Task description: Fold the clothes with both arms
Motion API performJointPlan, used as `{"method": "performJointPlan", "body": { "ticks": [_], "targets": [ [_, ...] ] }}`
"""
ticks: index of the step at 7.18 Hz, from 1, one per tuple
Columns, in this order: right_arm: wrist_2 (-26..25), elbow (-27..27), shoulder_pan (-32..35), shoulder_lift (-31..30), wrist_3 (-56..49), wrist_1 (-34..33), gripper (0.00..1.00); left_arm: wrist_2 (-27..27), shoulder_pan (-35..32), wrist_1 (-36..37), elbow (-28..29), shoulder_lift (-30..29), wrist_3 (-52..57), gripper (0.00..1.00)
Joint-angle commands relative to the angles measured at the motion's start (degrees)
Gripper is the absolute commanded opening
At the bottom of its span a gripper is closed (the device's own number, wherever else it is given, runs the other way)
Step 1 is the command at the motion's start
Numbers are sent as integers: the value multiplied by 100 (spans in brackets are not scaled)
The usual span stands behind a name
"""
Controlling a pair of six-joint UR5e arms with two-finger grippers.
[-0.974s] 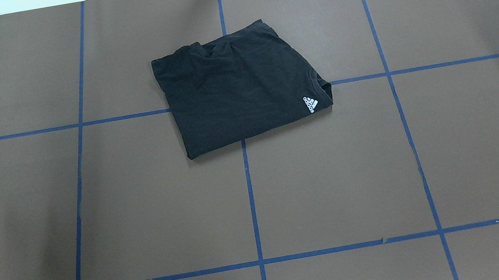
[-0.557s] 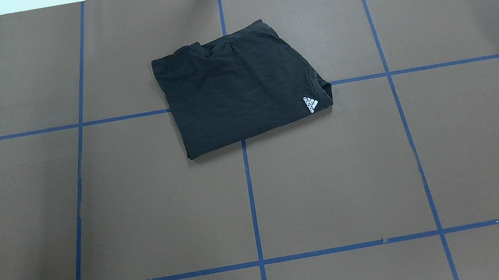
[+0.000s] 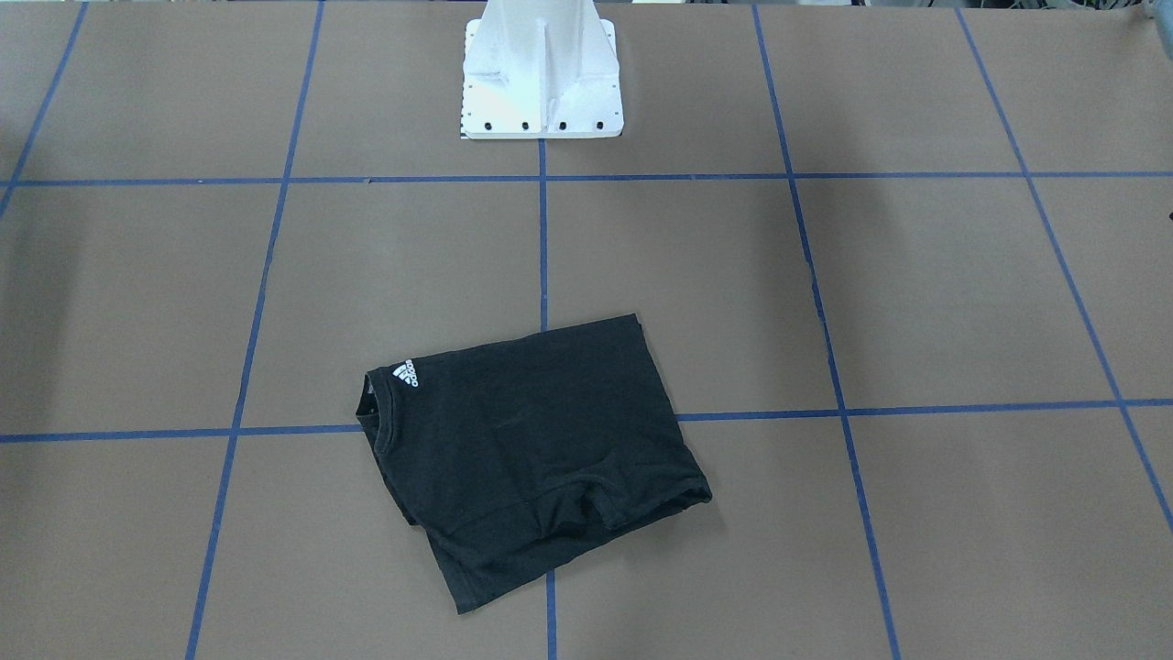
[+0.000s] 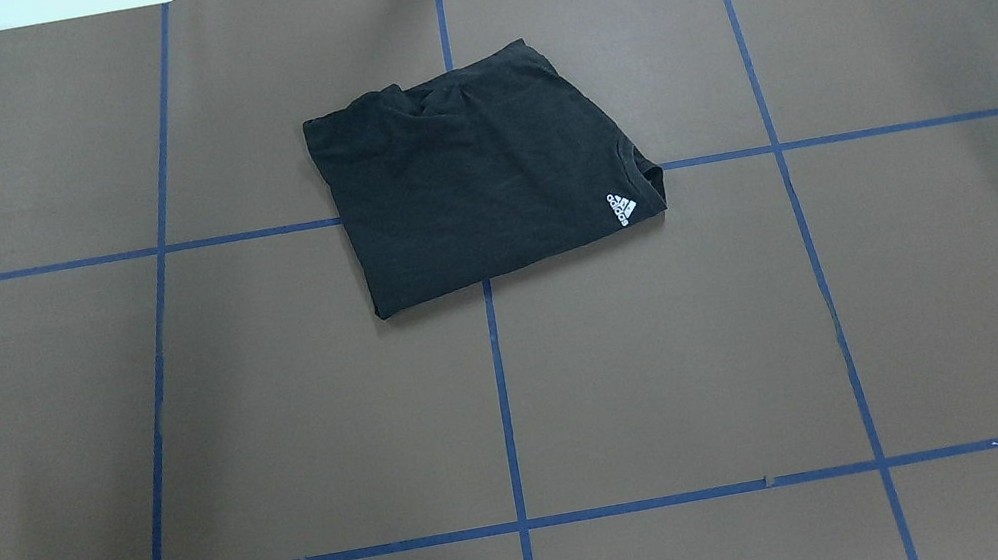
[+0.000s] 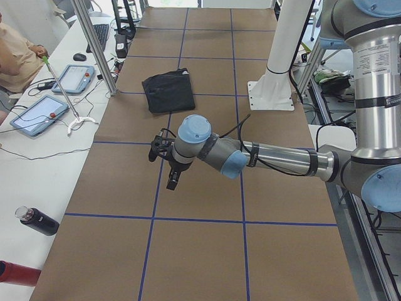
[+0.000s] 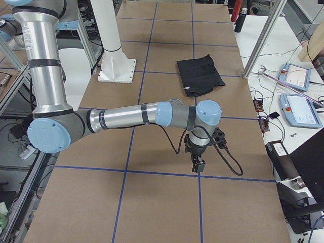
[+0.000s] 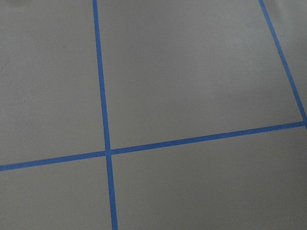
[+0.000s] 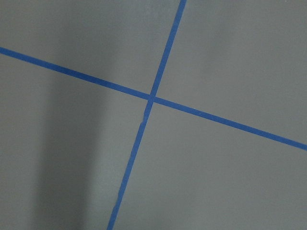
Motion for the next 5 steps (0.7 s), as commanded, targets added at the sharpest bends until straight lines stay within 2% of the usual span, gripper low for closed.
{"method": "performJointPlan", "body": {
  "ticks": [1,2,3,5],
  "targets": [
    [12,293,-327,-165,107,-78,100,52,-96,53,-64,-15,73,100],
    [-5,319,-608,-165,-6,43,100,253,-97,-25,-21,228,239,100],
    [38,319,-611,-208,37,314,100,385,-88,-113,-38,231,153,100],
    [554,302,-593,-348,11,291,100,203,-88,-79,-3,275,144,100]
  ]
}}
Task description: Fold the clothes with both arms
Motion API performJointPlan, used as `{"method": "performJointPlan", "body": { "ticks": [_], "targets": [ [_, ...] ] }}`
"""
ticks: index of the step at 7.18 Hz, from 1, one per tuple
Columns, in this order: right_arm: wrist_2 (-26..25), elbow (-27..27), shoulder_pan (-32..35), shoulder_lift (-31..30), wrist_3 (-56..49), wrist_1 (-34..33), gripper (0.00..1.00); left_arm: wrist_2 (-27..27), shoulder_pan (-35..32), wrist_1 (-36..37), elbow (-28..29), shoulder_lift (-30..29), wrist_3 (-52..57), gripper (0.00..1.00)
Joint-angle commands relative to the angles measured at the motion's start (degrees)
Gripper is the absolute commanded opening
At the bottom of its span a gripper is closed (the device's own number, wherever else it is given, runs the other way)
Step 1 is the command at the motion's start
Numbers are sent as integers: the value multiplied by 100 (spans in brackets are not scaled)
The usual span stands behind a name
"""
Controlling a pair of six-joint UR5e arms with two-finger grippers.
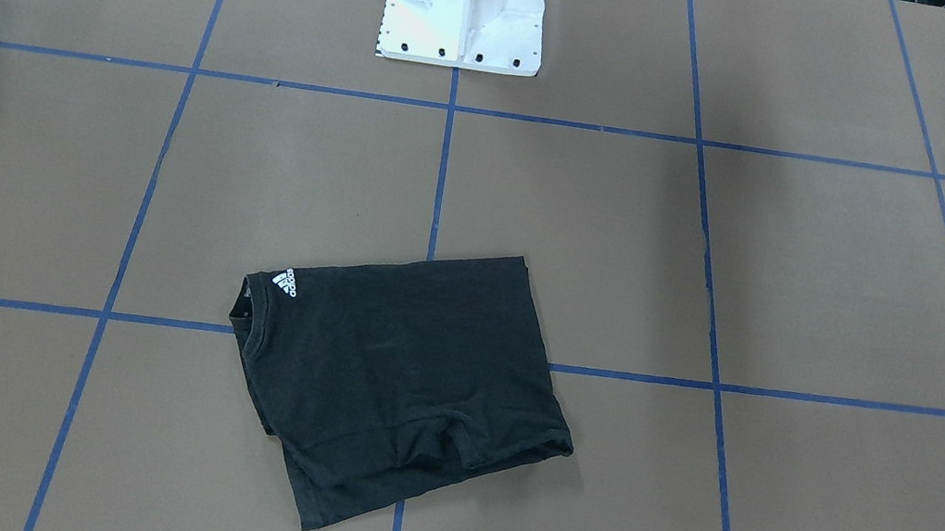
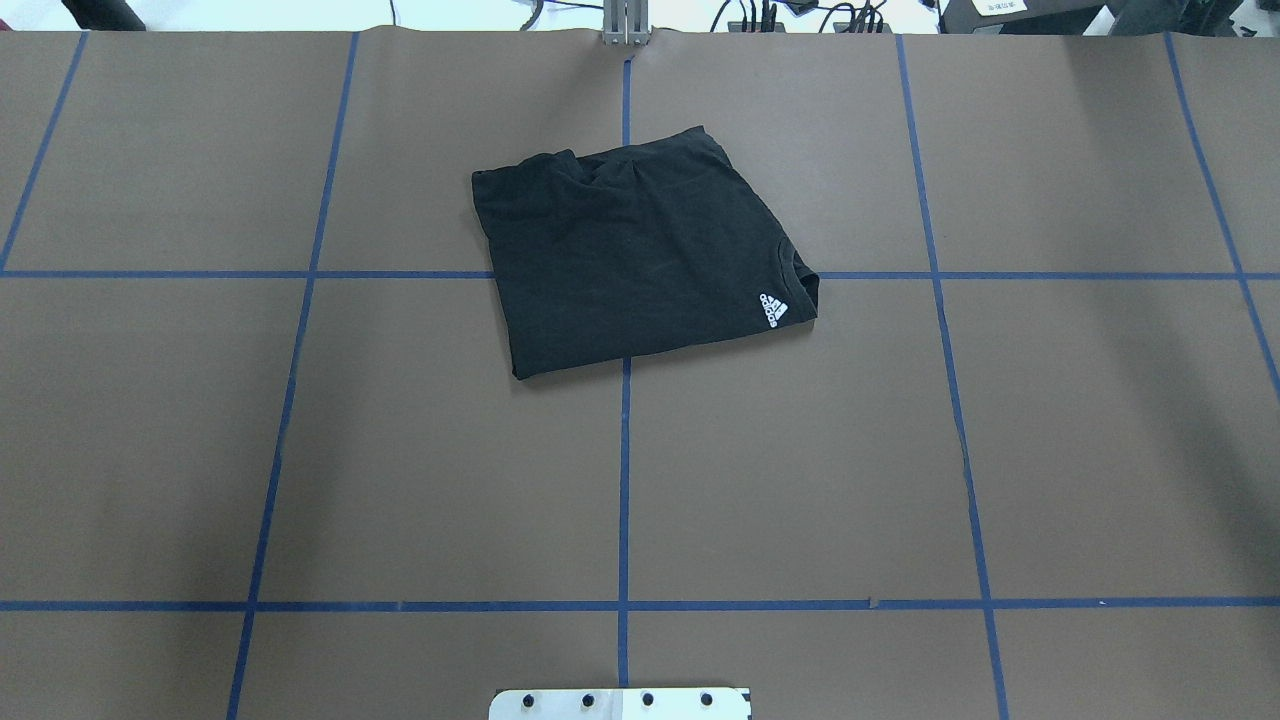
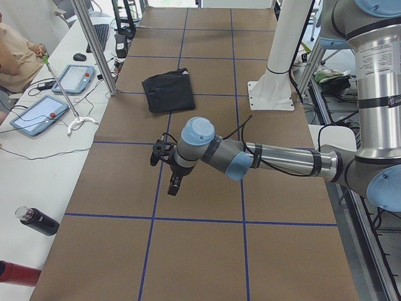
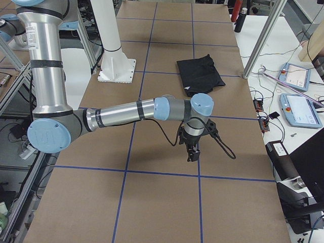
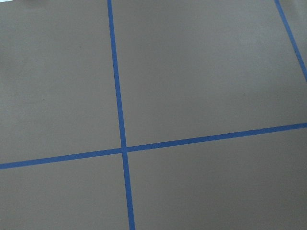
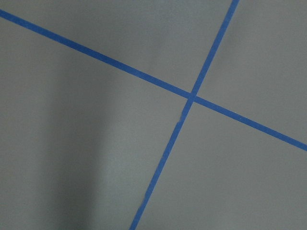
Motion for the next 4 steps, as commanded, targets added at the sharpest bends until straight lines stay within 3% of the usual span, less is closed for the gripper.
{"method": "performJointPlan", "body": {
  "ticks": [1,4],
  "targets": [
    [377,37,47,-172,41,76,100,-143,-1,14,137,-24,-6,100],
    [290,37,47,-252,356,94,100,-179,-18,14,16,19,3,100]
  ]
}}
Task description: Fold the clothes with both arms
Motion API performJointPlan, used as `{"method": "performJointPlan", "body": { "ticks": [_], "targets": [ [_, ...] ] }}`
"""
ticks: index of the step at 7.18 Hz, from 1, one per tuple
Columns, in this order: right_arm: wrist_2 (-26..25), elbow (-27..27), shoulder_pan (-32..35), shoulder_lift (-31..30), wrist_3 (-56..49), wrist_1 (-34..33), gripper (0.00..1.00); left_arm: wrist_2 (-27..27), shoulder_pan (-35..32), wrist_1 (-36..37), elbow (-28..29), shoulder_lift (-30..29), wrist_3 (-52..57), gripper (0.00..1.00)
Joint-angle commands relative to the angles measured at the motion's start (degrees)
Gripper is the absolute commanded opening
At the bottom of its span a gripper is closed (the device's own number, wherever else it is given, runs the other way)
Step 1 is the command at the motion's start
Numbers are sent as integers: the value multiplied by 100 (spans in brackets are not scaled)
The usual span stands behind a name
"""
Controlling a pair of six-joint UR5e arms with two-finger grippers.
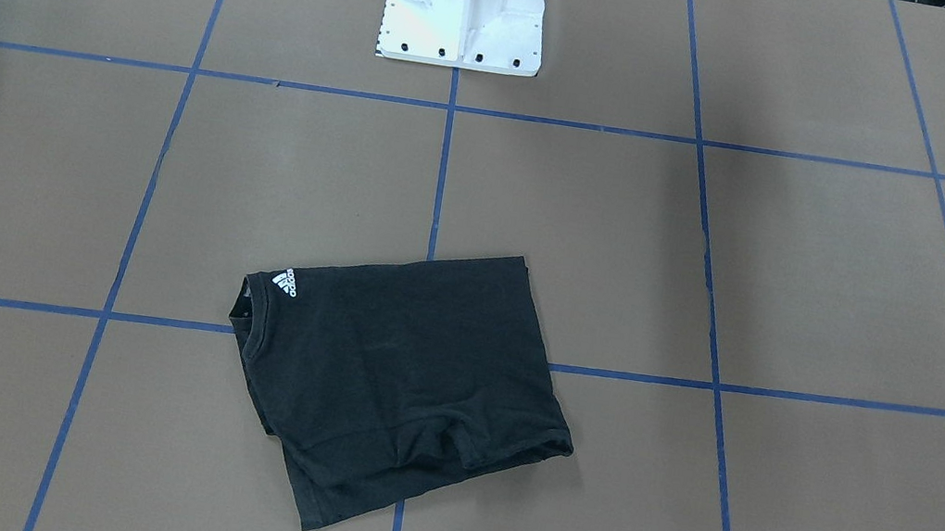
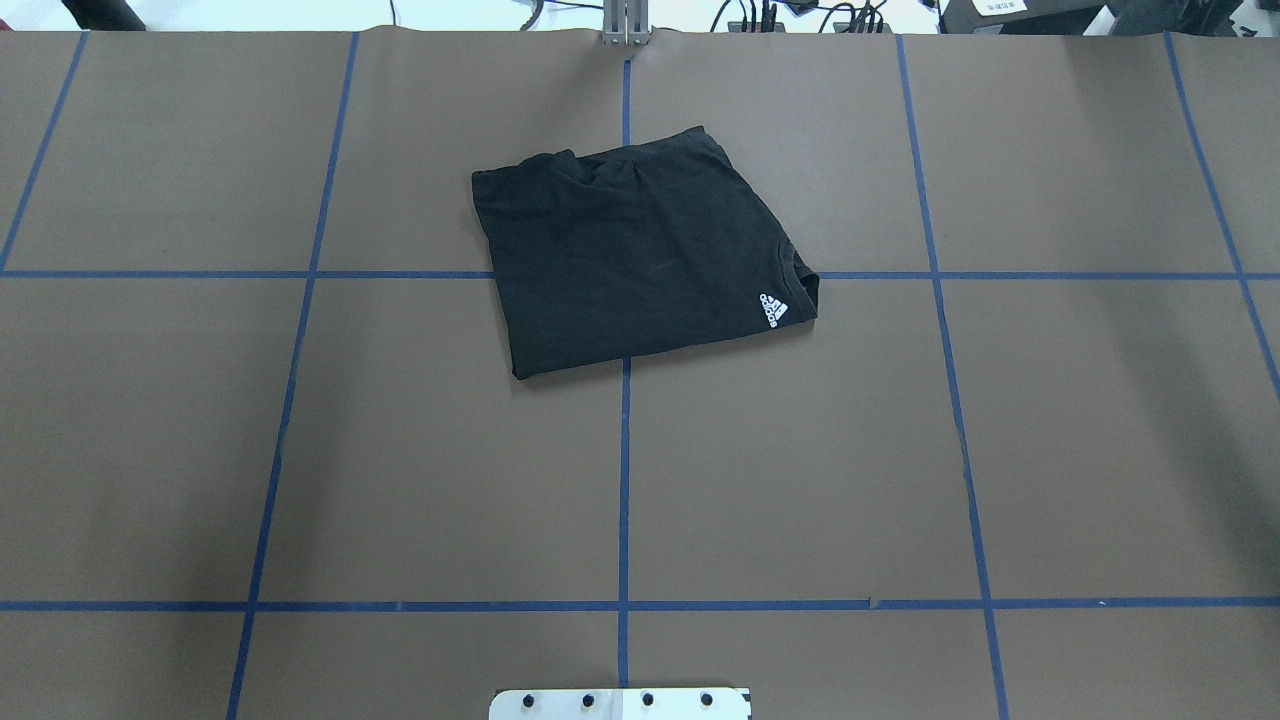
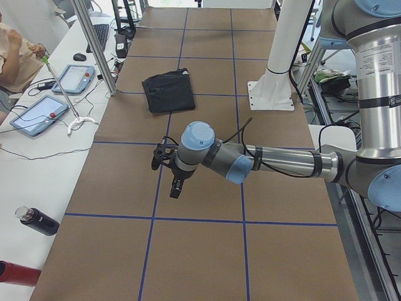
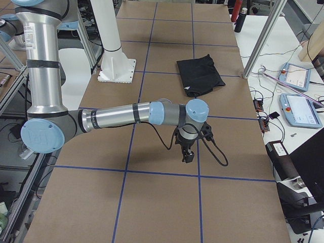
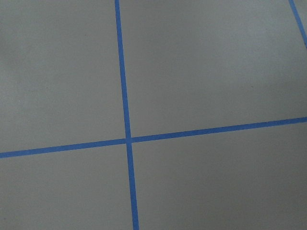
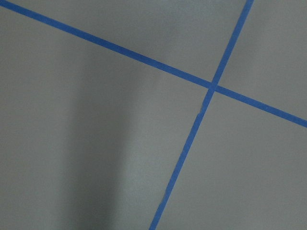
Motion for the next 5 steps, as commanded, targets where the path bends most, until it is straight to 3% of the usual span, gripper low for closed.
{"method": "performJointPlan", "body": {
  "ticks": [1,4,5],
  "targets": [
    [-4,1,4,-19,494,13,100,-6,-12,1,-55,54,1,100],
    [-30,-52,4,-291,506,872,100,12,-3,-8,-29,54,1,100],
    [-31,-61,4,-379,506,883,100,12,-3,-8,-20,54,1,100]
  ]
}}
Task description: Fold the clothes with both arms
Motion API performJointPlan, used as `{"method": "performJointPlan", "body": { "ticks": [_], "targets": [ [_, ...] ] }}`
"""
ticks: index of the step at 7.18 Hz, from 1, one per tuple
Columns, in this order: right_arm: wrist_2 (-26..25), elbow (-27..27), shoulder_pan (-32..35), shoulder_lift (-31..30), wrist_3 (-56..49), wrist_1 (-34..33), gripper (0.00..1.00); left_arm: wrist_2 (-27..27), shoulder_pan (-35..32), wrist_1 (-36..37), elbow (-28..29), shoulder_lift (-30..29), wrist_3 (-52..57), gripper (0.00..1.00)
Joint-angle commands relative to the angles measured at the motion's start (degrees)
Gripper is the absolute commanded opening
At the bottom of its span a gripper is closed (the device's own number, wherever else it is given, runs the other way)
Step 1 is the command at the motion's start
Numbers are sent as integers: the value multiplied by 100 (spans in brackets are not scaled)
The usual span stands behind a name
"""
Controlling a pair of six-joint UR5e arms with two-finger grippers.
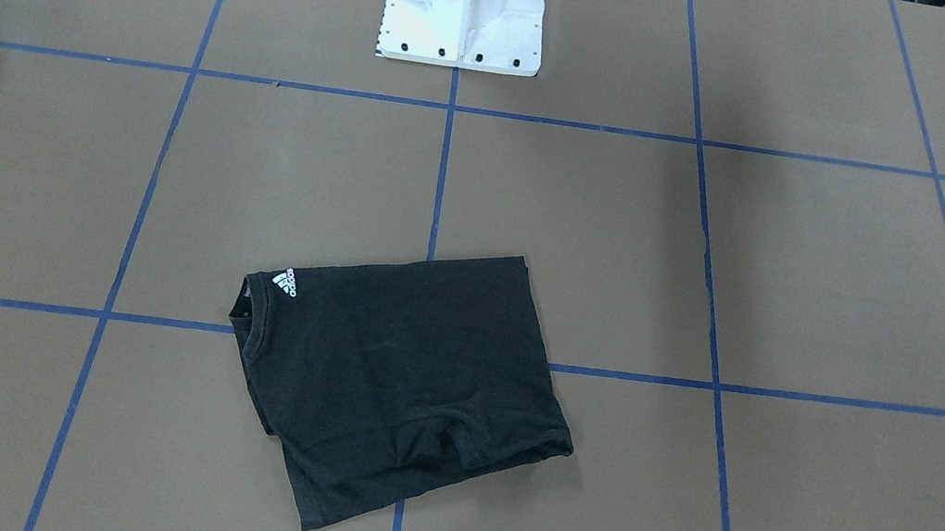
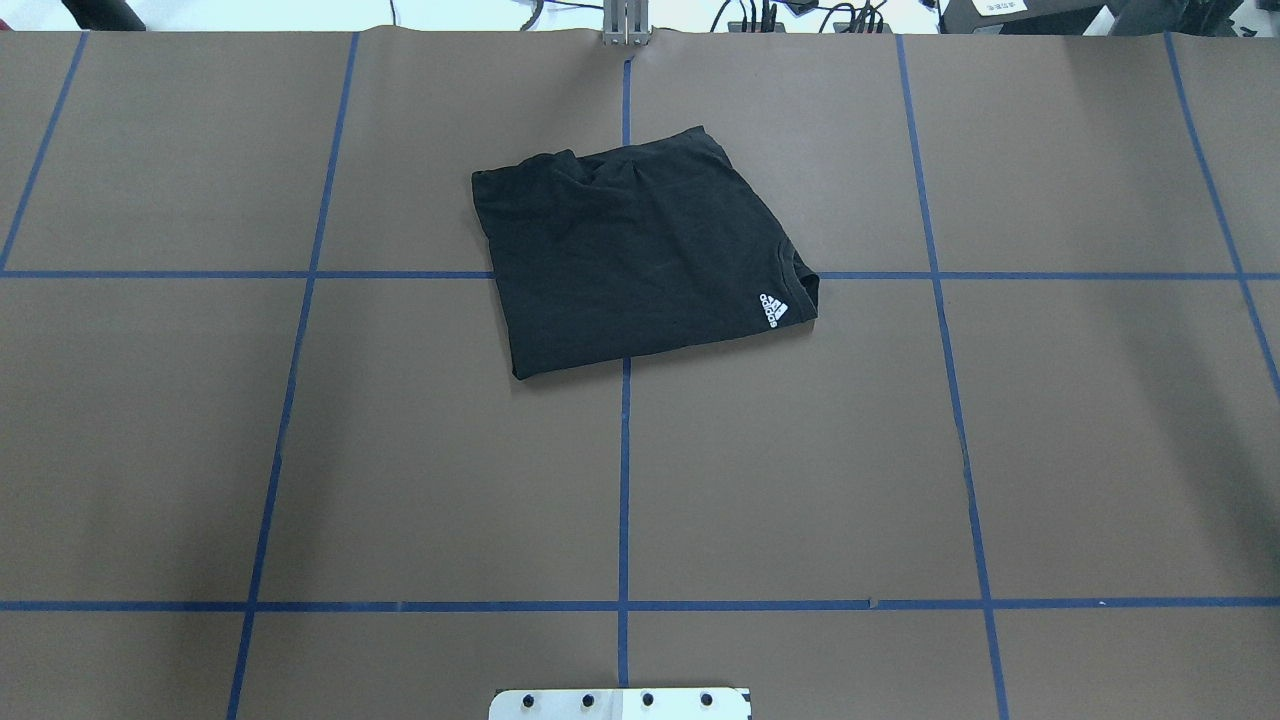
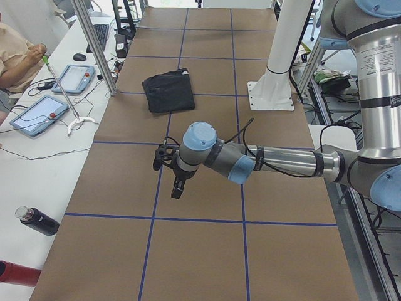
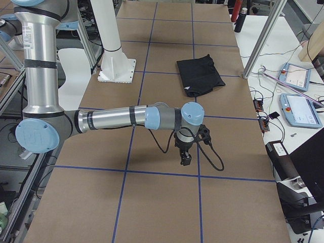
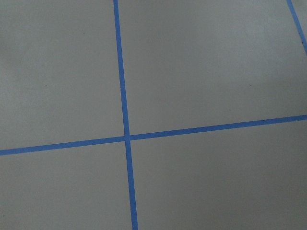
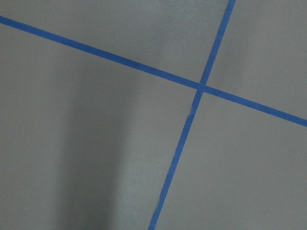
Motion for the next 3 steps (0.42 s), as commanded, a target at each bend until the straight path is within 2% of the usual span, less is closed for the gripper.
{"method": "performJointPlan", "body": {
  "ticks": [1,3],
  "targets": [
    [-45,-18,0,-148,-12,174,100,-4,1,-46,33,-1,0,100],
    [-123,52,0,-140,-3,182,100,-5,1,-65,-10,-1,0,100]
  ]
}}
